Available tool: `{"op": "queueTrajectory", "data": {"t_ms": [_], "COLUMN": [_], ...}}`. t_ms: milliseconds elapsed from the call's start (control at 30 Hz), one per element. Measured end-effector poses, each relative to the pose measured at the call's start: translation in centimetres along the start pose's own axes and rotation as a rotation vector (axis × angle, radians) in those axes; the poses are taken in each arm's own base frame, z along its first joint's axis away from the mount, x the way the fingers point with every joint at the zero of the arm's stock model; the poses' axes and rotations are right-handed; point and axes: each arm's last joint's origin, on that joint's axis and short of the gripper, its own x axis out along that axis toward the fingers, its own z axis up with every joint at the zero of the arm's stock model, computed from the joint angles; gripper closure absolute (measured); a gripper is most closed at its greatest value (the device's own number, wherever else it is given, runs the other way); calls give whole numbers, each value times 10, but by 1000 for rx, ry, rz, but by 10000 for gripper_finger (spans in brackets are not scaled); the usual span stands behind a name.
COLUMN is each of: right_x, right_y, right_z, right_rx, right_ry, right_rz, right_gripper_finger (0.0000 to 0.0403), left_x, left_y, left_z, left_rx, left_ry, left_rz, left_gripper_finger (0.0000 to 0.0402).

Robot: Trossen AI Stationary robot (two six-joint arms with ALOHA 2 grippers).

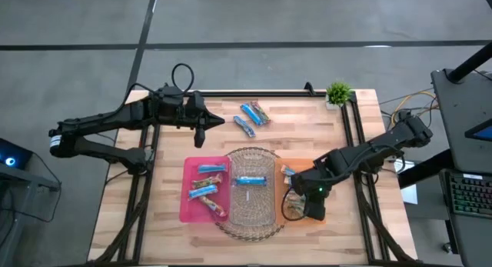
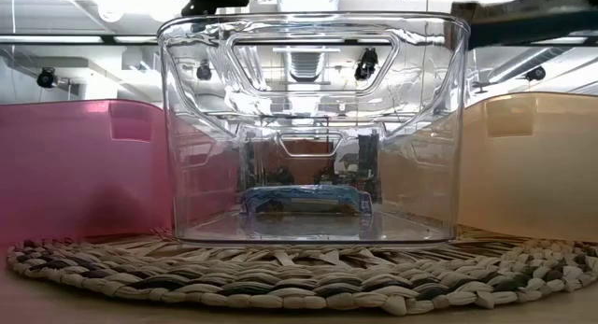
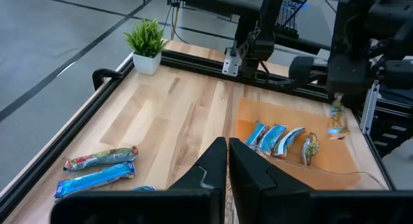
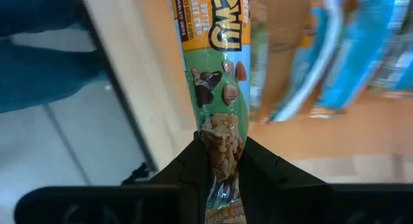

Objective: Pick and place Granola Bars by type
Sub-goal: Put the yellow granola bar into the orange bin, then put the blue granola bar into the transparent bin

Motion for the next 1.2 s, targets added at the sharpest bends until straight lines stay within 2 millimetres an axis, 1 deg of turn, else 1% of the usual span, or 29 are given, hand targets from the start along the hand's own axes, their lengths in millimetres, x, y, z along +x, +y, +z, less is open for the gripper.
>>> {"op": "queueTrajectory", "data": {"t_ms": [200,267,567,667,767,867,967,1200], "right_x": [11,13,19,18,15,9,3,-22], "right_y": [-1,-3,-5,-6,-7,-8,-11,-22], "right_z": [2,0,0,1,5,10,17,38], "right_rx": [6,18,34,21,21,12,-13,-60], "right_ry": [12,38,45,39,20,-15,-64,-165], "right_rz": [50,59,59,60,62,62,48,66], "right_gripper_finger": [347,340,258,239,230,233,243,293], "left_x": [0,0,0,0,0,0,0,0], "left_y": [0,0,0,0,0,0,0,0], "left_z": [0,0,0,0,0,1,2,2], "left_rx": [3,3,4,4,5,7,7,8], "left_ry": [-1,-1,-1,-1,-2,-13,-20,-20], "left_rz": [0,0,0,0,0,-2,-2,-2], "left_gripper_finger": [401,401,401,401,401,401,401,401]}}
